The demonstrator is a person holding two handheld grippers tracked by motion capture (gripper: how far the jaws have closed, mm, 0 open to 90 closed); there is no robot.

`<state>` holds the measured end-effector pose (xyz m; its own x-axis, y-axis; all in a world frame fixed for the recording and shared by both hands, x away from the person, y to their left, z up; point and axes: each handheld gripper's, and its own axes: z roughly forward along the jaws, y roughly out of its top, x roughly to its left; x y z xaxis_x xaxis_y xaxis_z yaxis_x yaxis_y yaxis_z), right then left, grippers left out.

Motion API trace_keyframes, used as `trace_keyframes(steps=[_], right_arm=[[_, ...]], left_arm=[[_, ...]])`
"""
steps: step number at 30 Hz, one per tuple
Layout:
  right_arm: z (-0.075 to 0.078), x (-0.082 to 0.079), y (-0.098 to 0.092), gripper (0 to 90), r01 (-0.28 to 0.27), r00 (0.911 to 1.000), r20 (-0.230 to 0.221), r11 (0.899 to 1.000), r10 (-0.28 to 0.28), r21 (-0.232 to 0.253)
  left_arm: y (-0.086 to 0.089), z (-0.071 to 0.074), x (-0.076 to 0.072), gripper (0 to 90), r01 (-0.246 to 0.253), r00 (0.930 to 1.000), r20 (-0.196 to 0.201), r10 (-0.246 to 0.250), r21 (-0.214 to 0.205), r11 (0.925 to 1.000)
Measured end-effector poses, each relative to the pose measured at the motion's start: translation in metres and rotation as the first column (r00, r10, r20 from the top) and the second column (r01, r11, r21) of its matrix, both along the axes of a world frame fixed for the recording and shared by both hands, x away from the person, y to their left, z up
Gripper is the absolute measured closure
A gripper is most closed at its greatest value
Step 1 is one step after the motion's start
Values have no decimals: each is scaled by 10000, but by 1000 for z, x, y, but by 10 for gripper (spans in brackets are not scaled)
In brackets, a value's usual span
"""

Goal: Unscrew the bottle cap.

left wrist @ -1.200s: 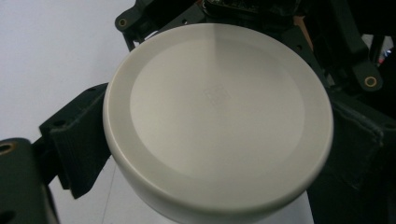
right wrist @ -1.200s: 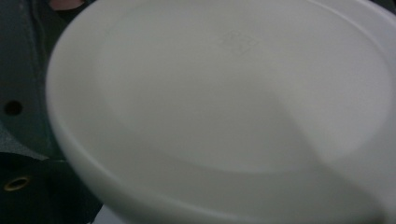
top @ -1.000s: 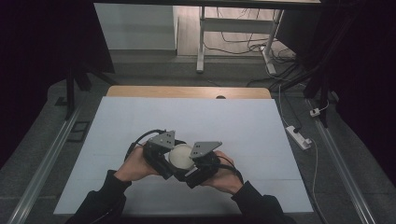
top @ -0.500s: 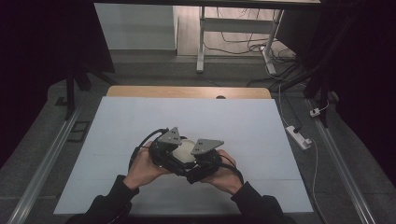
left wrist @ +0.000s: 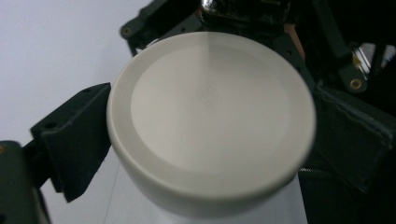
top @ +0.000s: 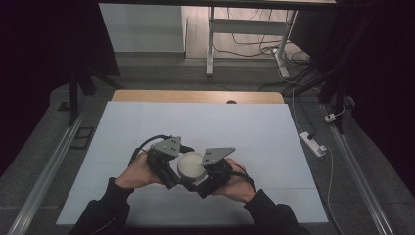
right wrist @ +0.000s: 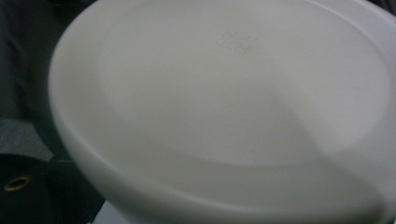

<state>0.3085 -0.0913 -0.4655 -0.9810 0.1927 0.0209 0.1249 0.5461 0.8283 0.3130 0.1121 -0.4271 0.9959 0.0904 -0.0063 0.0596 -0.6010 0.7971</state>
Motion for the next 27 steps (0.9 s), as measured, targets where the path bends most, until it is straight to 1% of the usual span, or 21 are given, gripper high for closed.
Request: trace_keyframes(steps=[2,3,4,5,7,8,9,10,13,15,16,18,19,20,21,22,23,24,25,27], right_arm=[[1,-2,1,65,-62,9999,87,10000,62,-61],[1,-2,1,65,4,9999,123,10000,-3,-73],[1,-2,1,65,97,9998,162,9999,-96,-76],[1,-1,1,65,170,9997,171,9998,-169,-55],[2,0,0,65,470,9987,214,9989,-468,-51],[2,1,0,65,625,9977,270,9980,-623,-69],[2,1,0,65,796,9963,344,9968,-792,-109],[2,2,-1,65,989,9941,460,9950,-981,-152],[2,4,-1,65,1549,9865,555,9878,-1539,-153],[1,5,-2,65,1846,9812,611,9827,-1833,-165],[1,6,-2,65,2039,9771,659,9788,-2024,-175],[-1,7,-2,65,2319,9708,674,9725,-2301,-214],[-1,8,-2,65,2399,9692,637,9705,-2380,-246],[-2,8,-2,65,2427,9685,638,9697,-2406,-268],[-3,9,-3,65,2406,9692,602,9703,-2388,-257],[-3,9,-3,65,2363,9702,605,9714,-2345,-241],[-3,9,-4,65,2306,9717,583,9728,-2291,-204],[-2,9,-4,65,2217,9740,508,9750,-2206,-163],[-2,9,-5,65,2125,9761,497,9771,-2117,-109],[0,9,-6,65,1900,9809,432,9818,-1897,-29]], left_arm=[[-1,0,-1,70,-61,10000,39,61,-9,10000],[-1,0,-1,71,-182,9998,62,182,-19,9998],[-1,0,-1,71,-182,9998,62,182,-19,9998],[-2,1,-1,72,-542,9985,-15,542,-78,9985],[-4,2,-1,73,-1017,9948,-62,1017,-133,9947],[-5,3,-1,73,-1300,9915,-91,1299,-158,9914],[-7,3,-2,78,-1621,9867,-119,1620,-133,9867],[-9,4,-3,79,-1917,9814,-64,1916,-84,9814],[-16,4,-5,79,-2849,9586,-17,2849,-18,9586],[-20,3,-6,79,-3443,9388,-95,3443,-28,9388],[-23,2,-7,79,-3730,9278,-125,3729,-67,9278],[-26,1,-7,79,-4108,9117,-117,4108,1,9117],[-28,0,-8,78,-4178,9085,-59,4178,37,9085],[-29,-1,-8,77,-4161,9093,88,4161,24,9093],[-29,-1,-8,75,-4047,9144,172,4045,68,9144],[-28,-1,-6,72,-3926,9197,7,3926,61,9197],[-26,0,-5,62,-3724,9280,-141,3723,-10,9281],[-22,2,-4,41,-3422,9395,-222,3418,-150,9395],[-17,4,-3,20,-3243,9458,-299,3234,-307,9455],[-9,9,-1,13,-2757,9611,-250,2750,-321,9607]])
